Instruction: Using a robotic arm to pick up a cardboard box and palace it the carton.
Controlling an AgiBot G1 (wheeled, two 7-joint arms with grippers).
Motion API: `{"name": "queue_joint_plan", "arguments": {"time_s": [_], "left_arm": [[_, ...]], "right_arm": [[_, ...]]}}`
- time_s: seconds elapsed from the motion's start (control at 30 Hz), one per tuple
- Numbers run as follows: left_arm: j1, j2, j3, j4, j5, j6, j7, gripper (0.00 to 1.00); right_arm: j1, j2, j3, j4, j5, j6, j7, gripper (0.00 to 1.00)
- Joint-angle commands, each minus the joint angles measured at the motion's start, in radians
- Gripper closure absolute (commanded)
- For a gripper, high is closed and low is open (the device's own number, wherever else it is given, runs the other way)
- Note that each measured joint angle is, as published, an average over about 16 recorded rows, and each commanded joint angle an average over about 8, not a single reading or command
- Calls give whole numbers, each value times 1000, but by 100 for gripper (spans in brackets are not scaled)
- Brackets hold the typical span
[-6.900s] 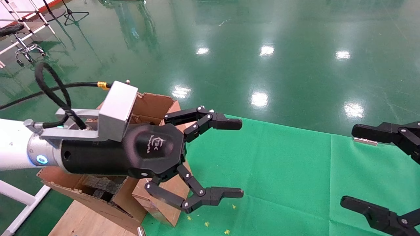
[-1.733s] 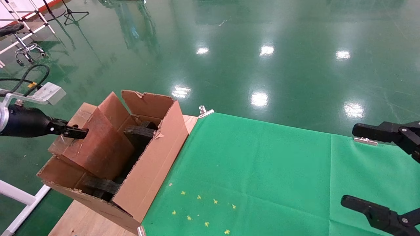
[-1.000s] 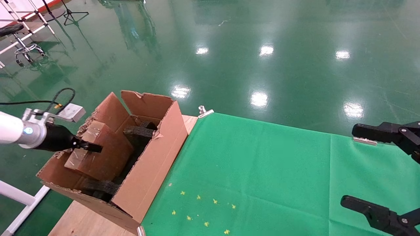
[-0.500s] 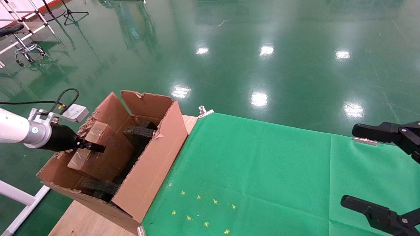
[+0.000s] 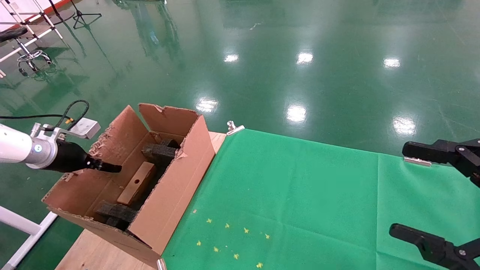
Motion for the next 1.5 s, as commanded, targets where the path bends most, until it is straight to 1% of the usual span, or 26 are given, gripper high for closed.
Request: {"name": "queue_joint_plan", "arguments": {"time_s": [0.03,0.17,0.33,0.53,0.7,0.87,1.03,1.5], "left_arm": [[2,1,1,3,1,-2,-3,0],[-21,-11,-11,-46,-18,25,33,0],[-50,-58,-47,-168,-84,104,94,0],[-54,-105,-74,-294,-143,182,94,0],[-54,-115,-76,-326,-152,198,87,0],[-49,-110,-78,-315,-152,191,92,0],[-18,-108,-98,-348,-197,203,109,0],[134,-102,-195,-523,-415,262,184,0]], "right_arm": [[0,0,0,0,0,0,0,0],[0,0,0,0,0,0,0,0],[0,0,0,0,0,0,0,0],[0,0,0,0,0,0,0,0],[0,0,0,0,0,0,0,0],[0,0,0,0,0,0,0,0],[0,0,0,0,0,0,0,0],[0,0,0,0,0,0,0,0]]}}
